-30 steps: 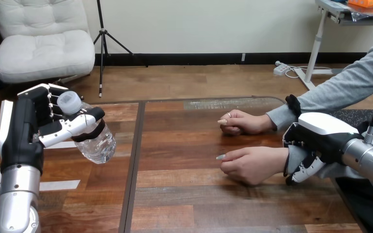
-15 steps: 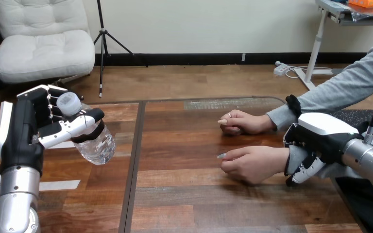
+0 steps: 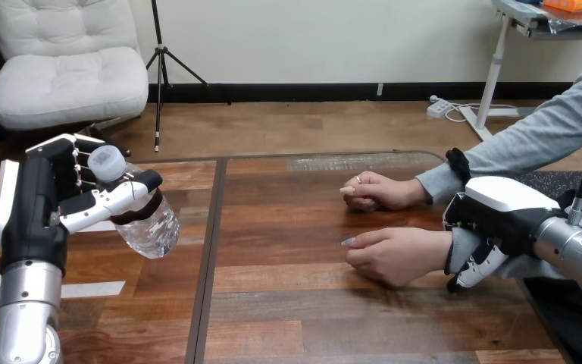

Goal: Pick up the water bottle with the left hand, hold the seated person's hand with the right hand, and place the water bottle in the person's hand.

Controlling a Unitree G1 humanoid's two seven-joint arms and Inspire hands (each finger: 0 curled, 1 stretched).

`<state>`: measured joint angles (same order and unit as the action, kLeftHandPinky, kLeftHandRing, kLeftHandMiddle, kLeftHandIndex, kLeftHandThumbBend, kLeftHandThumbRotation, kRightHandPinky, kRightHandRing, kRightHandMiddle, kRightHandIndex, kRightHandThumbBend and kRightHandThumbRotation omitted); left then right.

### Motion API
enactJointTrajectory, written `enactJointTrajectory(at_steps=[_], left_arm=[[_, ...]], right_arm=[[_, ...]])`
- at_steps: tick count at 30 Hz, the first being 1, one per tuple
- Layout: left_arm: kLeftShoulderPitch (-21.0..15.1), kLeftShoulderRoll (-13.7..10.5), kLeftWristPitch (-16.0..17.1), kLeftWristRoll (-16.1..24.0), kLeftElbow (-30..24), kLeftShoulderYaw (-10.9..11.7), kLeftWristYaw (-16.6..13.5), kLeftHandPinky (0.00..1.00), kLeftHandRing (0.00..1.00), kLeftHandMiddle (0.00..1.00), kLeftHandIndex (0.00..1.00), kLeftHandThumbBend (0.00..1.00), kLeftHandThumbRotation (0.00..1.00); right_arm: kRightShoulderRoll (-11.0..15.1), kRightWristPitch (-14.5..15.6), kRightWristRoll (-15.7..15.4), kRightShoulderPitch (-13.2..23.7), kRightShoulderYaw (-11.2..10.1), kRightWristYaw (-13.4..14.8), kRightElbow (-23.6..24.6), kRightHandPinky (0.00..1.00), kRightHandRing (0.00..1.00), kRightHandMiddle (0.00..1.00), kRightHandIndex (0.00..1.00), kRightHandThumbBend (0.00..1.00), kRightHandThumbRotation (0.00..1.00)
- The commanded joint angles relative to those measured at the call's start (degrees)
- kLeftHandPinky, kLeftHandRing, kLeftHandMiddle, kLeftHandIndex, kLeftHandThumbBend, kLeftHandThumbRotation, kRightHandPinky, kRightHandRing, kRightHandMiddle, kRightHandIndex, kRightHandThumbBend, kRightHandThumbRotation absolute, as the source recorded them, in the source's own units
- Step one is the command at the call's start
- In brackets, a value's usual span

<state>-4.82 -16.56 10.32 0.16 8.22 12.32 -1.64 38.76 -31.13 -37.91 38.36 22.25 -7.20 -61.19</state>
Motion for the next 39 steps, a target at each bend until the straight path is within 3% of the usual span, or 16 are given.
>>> enactJointTrajectory(at_steps=[1,29,33,39], left_arm=[[-2.84,0.36,1.07,-0.17,-4.25,0.34,-0.55,0.32,0.37,0.4,0.4,0.75,0.0],[-2.89,0.63,0.37,-0.49,-4.32,0.19,-0.37,0.32,0.37,0.4,0.4,0.74,0.0],[-2.8,1.26,-0.44,-0.31,-5.06,0.21,-0.59,0.32,0.37,0.41,0.4,0.74,0.0],[-2.92,1.22,0.07,-0.38,-4.66,0.42,-0.33,0.32,0.37,0.4,0.4,0.74,0.0]], right_arm=[[1.85,-0.54,1.06,3.24,-1.24,1.29,1.14,0.12,0.17,0.23,0.24,0.71,0.0],[2.0,-1.49,2.81,3.59,-2.48,1.63,1.7,0.15,0.2,0.25,0.26,0.74,0.0],[2.35,-0.8,3.77,4.45,-3.16,0.35,2.08,0.23,0.27,0.32,0.32,0.76,0.0],[2.36,-1.4,4.42,4.51,-3.25,0.29,1.8,0.27,0.31,0.36,0.36,0.78,0.0]])
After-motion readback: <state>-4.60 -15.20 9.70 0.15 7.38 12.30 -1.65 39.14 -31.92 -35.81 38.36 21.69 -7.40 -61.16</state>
